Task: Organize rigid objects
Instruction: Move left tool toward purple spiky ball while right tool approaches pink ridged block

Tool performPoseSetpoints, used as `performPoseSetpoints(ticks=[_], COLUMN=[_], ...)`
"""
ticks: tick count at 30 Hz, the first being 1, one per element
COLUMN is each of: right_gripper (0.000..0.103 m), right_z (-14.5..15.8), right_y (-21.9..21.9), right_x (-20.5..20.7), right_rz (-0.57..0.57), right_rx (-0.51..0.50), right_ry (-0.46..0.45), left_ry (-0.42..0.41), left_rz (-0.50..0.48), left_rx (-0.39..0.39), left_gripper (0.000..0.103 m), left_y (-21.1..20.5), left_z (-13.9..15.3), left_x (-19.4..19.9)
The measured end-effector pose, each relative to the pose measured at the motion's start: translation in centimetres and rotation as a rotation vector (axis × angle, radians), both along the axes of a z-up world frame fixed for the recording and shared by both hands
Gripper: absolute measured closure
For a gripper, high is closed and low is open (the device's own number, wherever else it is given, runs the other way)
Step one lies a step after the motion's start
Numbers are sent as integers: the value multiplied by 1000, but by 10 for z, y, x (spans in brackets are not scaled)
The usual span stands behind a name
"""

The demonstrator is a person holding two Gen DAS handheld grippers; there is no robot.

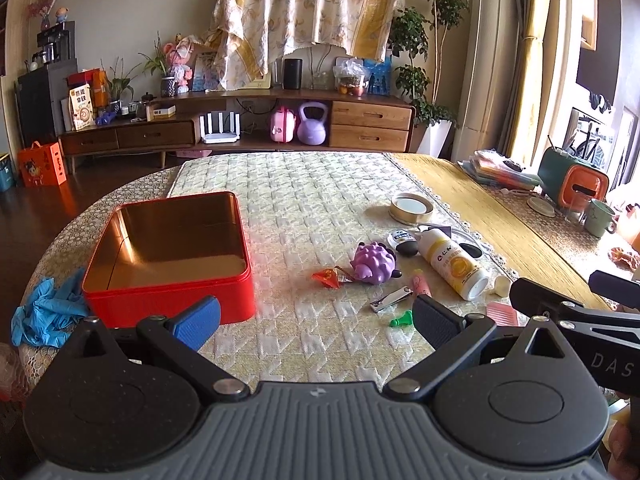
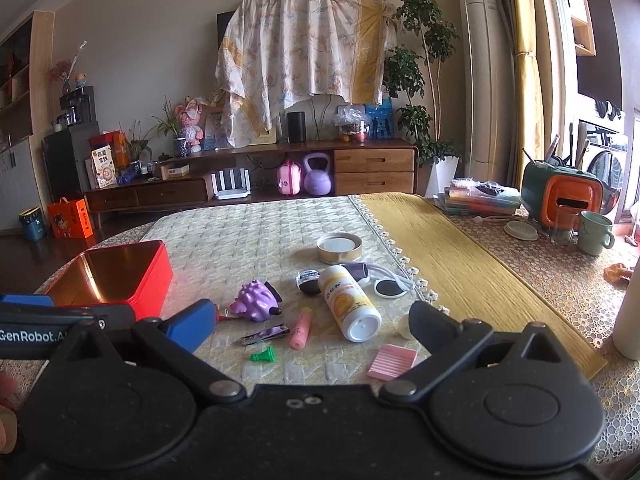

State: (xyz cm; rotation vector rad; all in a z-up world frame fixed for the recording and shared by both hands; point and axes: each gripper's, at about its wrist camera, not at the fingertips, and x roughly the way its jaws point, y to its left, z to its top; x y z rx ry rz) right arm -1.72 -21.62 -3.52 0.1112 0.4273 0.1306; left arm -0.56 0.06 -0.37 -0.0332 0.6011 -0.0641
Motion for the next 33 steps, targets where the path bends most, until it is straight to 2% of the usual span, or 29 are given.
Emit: performPoseSetpoints(ticks=[8, 19, 23, 27, 33], right_gripper=[0, 0, 0, 0, 4], right_z=[-4, -19, -27, -42, -64], right_y=[1, -17, -28, -37, -44], right_x=[-1, 15, 26, 44, 65], right_rz=[-1, 1, -18, -24, 6], right_rx=[14, 36, 10, -46, -105], right_ry=[13, 62, 88, 142, 209], left_ry=[19, 89, 117, 101, 73], left_rz=[-7, -21, -28, -3, -25], left_rx=[-1, 12, 30, 57, 66], left_gripper=[0, 0, 0, 0, 0], left_y=[-5, -15, -21, -25, -38], left_z=[-4, -19, -29, -35, -40], left_x=[7, 26, 41, 61, 96])
